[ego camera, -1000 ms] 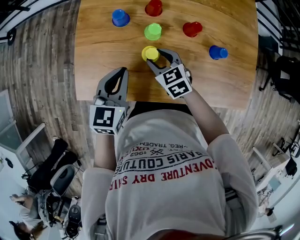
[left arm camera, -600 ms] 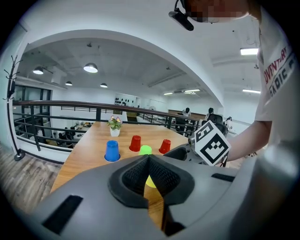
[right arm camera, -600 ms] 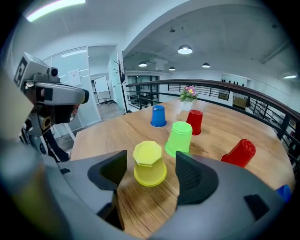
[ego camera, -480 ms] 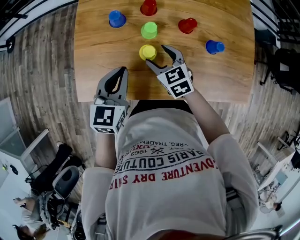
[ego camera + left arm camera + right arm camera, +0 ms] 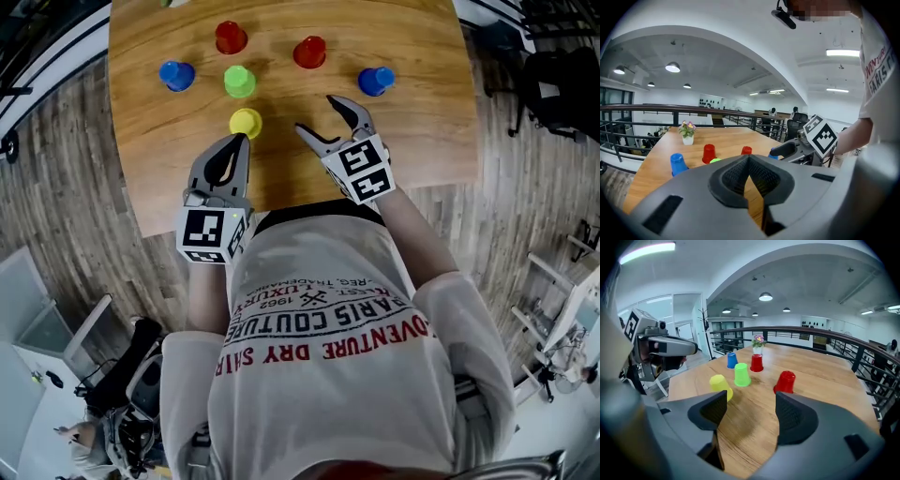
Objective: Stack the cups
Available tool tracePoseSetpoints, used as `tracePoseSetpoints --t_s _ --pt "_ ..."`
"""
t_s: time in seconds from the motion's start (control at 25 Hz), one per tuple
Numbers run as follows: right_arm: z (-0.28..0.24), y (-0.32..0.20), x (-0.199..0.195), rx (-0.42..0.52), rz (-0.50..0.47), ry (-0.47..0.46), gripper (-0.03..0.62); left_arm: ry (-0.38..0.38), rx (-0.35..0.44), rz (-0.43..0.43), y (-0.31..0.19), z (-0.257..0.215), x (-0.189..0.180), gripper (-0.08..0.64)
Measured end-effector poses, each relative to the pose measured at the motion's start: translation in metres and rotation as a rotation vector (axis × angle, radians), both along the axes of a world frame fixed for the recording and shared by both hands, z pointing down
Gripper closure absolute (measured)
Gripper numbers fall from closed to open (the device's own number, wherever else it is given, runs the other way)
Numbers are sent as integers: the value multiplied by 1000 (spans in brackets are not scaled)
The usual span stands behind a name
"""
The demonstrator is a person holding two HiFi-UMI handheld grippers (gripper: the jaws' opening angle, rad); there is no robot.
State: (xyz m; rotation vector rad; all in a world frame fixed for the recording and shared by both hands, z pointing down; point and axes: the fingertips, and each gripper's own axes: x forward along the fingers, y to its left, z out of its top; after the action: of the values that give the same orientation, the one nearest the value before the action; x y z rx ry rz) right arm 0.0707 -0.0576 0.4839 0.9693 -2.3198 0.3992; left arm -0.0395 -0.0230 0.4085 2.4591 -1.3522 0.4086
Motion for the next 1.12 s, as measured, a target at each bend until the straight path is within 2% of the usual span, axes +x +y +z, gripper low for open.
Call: tracePoseSetpoints --t_s 0.32,0.52,0.68,0.96,1.0,1.08,1.12 --pt "5 -36 114 -2 151 43 273 4 -10 66 -32 5 82 546" --pt "19 -57 158 -20 199 63 273 -2 -40 69 -44 16 119 546" --pt "33 -72 170 -49 182 65 273 -10 -53 42 -49 22 133 546" --pt "58 -89 170 -124 145 41 276 -30 -55 -7 -57 26 135 546" --pt "60 -89 168 -137 146 37 282 -27 -58 -9 -56 26 134 546" --pt "63 -88 168 -144 154 42 353 -11 -59 -15 -54 24 132 546" --pt "64 -87 168 -142 156 51 353 -5 -56 -19 -54 22 131 546"
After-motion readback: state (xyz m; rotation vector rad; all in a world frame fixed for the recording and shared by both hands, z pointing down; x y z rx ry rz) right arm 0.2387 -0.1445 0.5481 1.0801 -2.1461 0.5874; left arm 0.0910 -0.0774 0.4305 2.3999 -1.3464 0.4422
